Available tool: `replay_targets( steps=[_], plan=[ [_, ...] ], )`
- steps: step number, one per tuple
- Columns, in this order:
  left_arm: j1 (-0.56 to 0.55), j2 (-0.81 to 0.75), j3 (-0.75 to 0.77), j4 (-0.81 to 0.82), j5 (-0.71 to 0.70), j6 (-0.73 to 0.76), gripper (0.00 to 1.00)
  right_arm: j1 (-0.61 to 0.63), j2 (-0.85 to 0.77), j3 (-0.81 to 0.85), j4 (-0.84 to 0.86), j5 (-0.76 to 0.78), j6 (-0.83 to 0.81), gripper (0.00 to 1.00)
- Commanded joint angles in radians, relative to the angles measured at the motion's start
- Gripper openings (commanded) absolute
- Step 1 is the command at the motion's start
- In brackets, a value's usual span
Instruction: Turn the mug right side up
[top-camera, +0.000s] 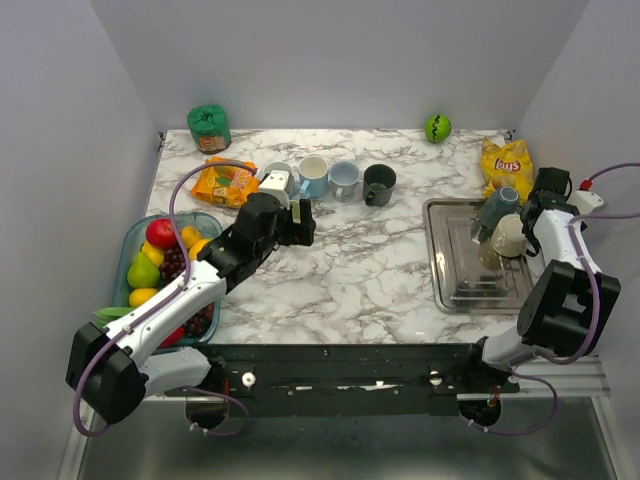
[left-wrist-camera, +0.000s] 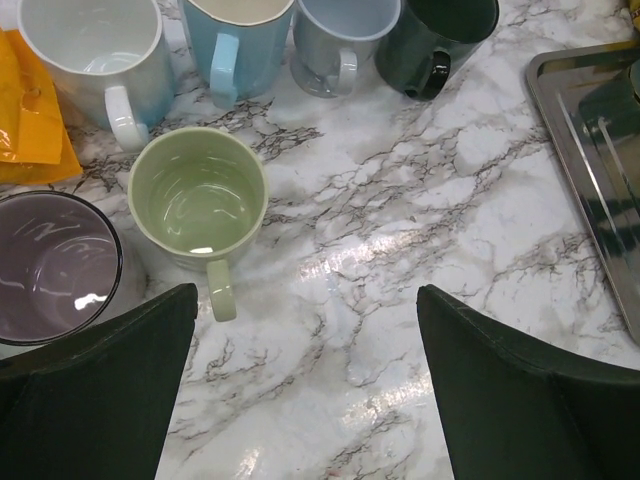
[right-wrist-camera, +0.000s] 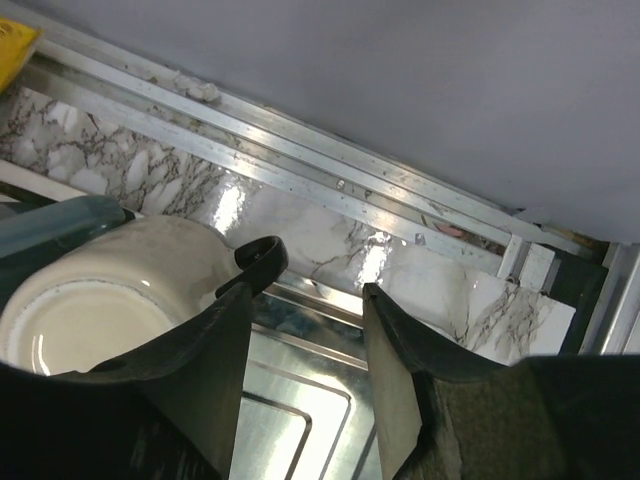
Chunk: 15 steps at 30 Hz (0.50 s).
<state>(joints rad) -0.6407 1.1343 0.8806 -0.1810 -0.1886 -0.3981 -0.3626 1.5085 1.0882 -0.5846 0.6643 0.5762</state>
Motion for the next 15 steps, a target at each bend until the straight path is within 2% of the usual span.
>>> replay_targets(
  steps=[1,8,12,15],
  plan=[
    [0.007,0.005,0.009,-0.008,0.028,-0.013,0.99,-0.024,0.004,-0.028,0.146,-0.028,-0.099,0.52],
    [0.007,0.004,0.006,-0.011,0.031,-0.012,0.99,-0.041,0.065,-0.037,0.216,-0.132,-0.182,0.41],
    [0.007,0.004,0.011,-0.020,0.035,-0.013,0.99,-0.041,0.073,-0.053,0.171,-0.221,-0.150,0.27],
    [0.007,-0.007,0.006,-0.020,0.032,-0.013,0.99,-0.041,0.033,-0.094,0.141,-0.256,-0.106,0.22]
  ],
)
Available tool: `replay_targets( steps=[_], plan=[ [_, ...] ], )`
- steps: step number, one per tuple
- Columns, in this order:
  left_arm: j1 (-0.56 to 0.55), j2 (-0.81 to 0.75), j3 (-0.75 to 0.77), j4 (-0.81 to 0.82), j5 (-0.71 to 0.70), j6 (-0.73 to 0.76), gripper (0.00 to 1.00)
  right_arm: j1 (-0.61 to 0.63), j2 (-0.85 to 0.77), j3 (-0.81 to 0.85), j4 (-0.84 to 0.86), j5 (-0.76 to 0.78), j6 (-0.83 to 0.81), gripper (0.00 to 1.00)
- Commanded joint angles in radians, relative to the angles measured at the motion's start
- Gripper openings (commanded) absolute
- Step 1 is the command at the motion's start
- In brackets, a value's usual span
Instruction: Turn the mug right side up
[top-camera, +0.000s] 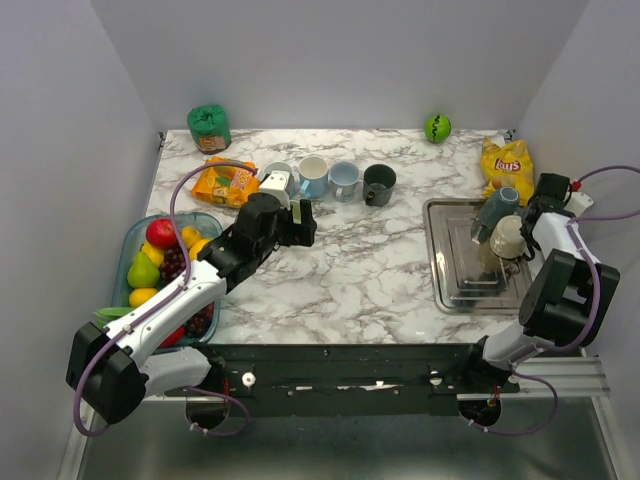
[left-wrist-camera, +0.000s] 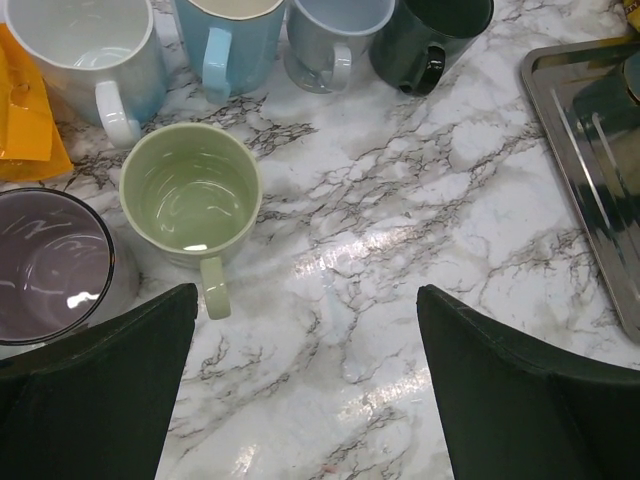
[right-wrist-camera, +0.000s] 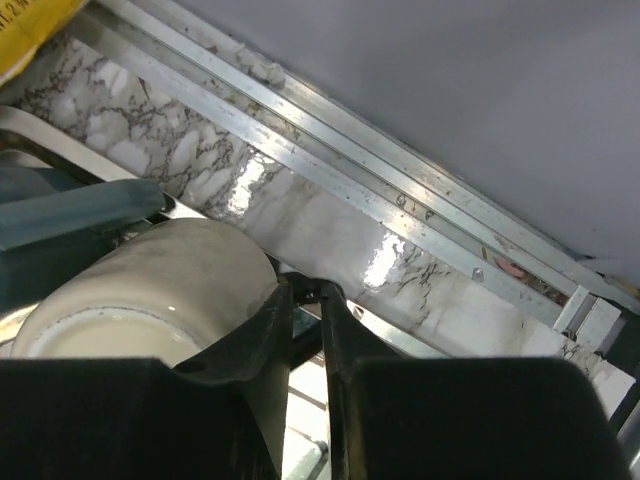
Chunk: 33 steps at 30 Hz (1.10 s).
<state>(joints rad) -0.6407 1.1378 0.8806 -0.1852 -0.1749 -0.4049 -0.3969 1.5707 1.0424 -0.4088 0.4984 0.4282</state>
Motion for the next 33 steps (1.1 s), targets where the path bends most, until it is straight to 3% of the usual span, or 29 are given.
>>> replay_targets(
  steps=[1,9,15,17,20,26,33],
  plan=[
    [0.009,-0.015,0.000,-0.013,0.020,-0.008,0.99,-0.007,-0.041,-0.062,-0.035,-0.104,0.049,0.22],
    [0.007,-0.024,-0.023,0.010,0.052,-0.040,0.99,0.033,-0.152,-0.180,-0.039,-0.268,0.100,0.17],
    [0.007,-0.045,-0.031,0.016,0.051,-0.043,0.99,0.066,-0.273,-0.249,-0.044,-0.301,0.141,0.18],
    [0.009,-0.053,-0.032,0.018,0.043,-0.043,0.99,0.066,-0.322,-0.254,-0.061,-0.282,0.147,0.23],
    [0.007,-0.062,-0.034,0.020,0.040,-0.041,0.99,0.067,-0.359,-0.240,-0.113,-0.245,0.147,0.38],
    [0.007,-0.067,-0.032,0.027,0.043,-0.049,0.99,0.133,-0.436,-0.254,-0.139,-0.212,0.086,0.51],
    [0.007,-0.090,-0.038,0.033,0.032,-0.049,0.99,0.165,-0.351,-0.225,-0.157,-0.104,0.067,0.62]
  ],
)
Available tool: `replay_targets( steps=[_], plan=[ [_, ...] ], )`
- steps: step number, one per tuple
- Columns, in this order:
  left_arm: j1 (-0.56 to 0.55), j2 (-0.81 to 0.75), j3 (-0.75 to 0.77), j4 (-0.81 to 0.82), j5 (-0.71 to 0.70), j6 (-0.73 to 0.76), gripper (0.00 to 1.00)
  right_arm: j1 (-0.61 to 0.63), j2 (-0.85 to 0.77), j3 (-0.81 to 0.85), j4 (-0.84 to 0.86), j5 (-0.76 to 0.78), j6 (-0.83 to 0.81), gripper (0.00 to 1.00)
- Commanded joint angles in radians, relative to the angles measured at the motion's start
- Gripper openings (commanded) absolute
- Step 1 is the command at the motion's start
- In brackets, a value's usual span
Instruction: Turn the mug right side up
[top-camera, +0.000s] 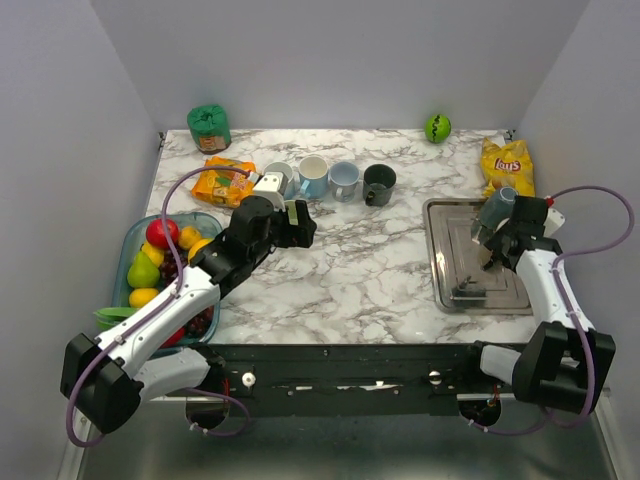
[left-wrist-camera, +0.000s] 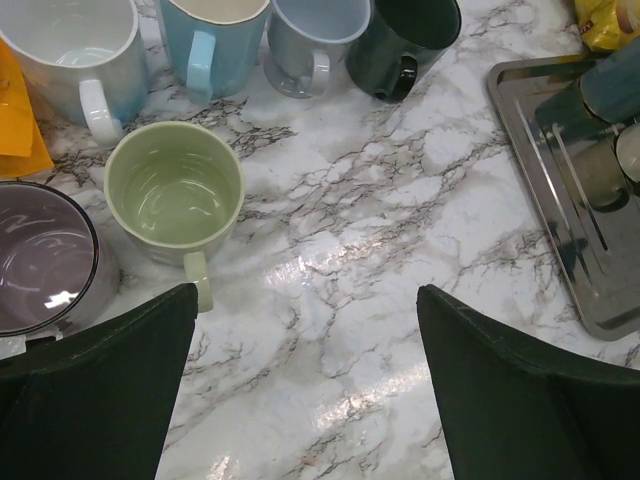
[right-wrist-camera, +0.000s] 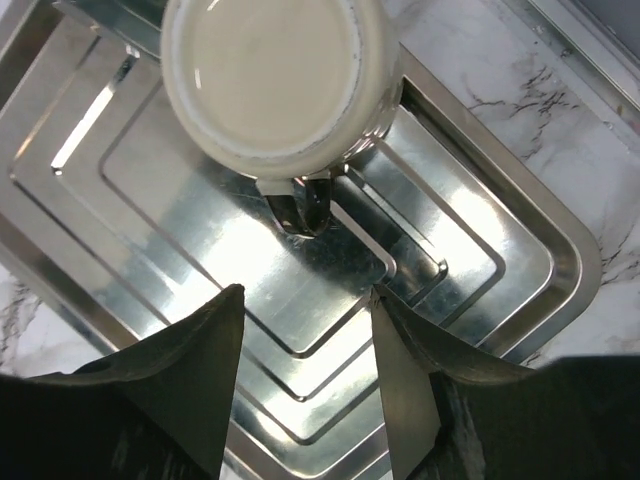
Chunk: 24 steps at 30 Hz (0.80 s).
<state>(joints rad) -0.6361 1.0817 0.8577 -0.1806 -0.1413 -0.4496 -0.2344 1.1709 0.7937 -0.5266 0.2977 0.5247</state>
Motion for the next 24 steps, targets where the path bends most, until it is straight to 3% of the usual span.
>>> replay_targets(
  steps=[1,15,24],
  plan=[
    [0.003,-0.037,-0.016,0.029,-0.001,-0.004,0.99,0.003,0.061,0.038,-0.036,0.125,-0.040,0.62],
    [0.003,-0.020,-0.011,0.027,-0.003,0.005,0.99,0.047,0.222,0.119,0.021,0.199,-0.111,0.54],
    [0.003,-0.006,-0.011,0.029,0.002,0.006,0.99,0.067,0.210,0.096,0.077,0.130,-0.091,0.67]
  ],
)
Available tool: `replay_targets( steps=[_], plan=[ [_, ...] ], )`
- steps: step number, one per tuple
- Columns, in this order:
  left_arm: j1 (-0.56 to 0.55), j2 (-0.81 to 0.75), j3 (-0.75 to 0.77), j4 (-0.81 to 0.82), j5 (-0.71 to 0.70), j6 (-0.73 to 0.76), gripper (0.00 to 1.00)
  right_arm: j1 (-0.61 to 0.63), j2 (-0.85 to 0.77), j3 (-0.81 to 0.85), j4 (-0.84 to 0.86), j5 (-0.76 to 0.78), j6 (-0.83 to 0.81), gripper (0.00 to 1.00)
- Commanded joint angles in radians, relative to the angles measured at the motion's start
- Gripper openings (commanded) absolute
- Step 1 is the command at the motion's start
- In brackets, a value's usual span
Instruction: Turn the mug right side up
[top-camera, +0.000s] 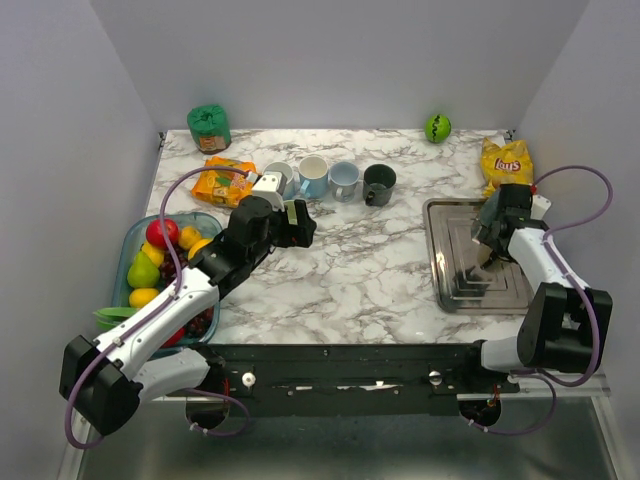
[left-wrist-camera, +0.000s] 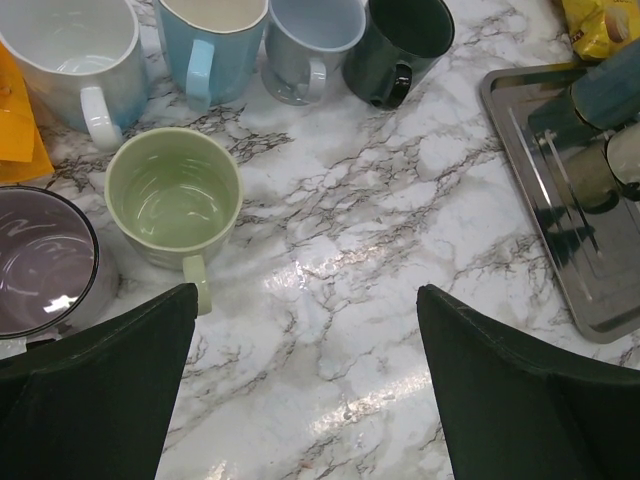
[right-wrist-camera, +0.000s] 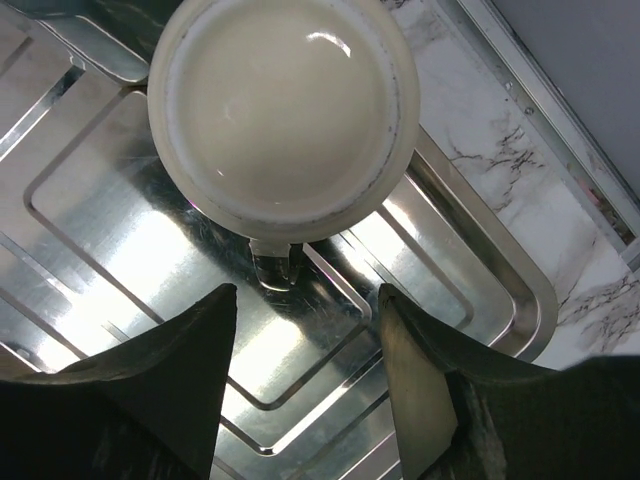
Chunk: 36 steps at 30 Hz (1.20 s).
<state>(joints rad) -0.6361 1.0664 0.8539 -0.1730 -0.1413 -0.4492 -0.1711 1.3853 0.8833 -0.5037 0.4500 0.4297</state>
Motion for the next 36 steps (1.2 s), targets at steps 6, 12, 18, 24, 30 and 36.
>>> replay_targets(
  steps=[6,12,18,24,30,36],
  plan=[
    [0.003,0.018,-0.007,0.017,-0.001,0.010,0.99,0.005,0.127,0.080,0.045,0.052,0.029,0.66],
    [0.003,0.024,-0.006,0.010,-0.014,0.012,0.99,0.010,0.193,0.126,0.031,0.098,0.063,0.51],
    [0.003,0.024,-0.007,0.012,-0.014,0.010,0.99,0.016,0.202,0.131,0.030,0.121,0.052,0.23],
    [0.003,0.020,-0.009,0.013,-0.012,0.007,0.99,0.016,0.192,0.125,0.034,0.102,0.035,0.01],
    [0.003,0.003,-0.015,0.015,-0.006,0.000,0.99,0.035,0.077,0.083,0.027,0.018,0.035,0.01],
    [0.003,-0.006,-0.016,0.032,0.035,-0.013,0.99,0.070,-0.138,-0.003,0.016,-0.241,0.095,0.01]
  ],
)
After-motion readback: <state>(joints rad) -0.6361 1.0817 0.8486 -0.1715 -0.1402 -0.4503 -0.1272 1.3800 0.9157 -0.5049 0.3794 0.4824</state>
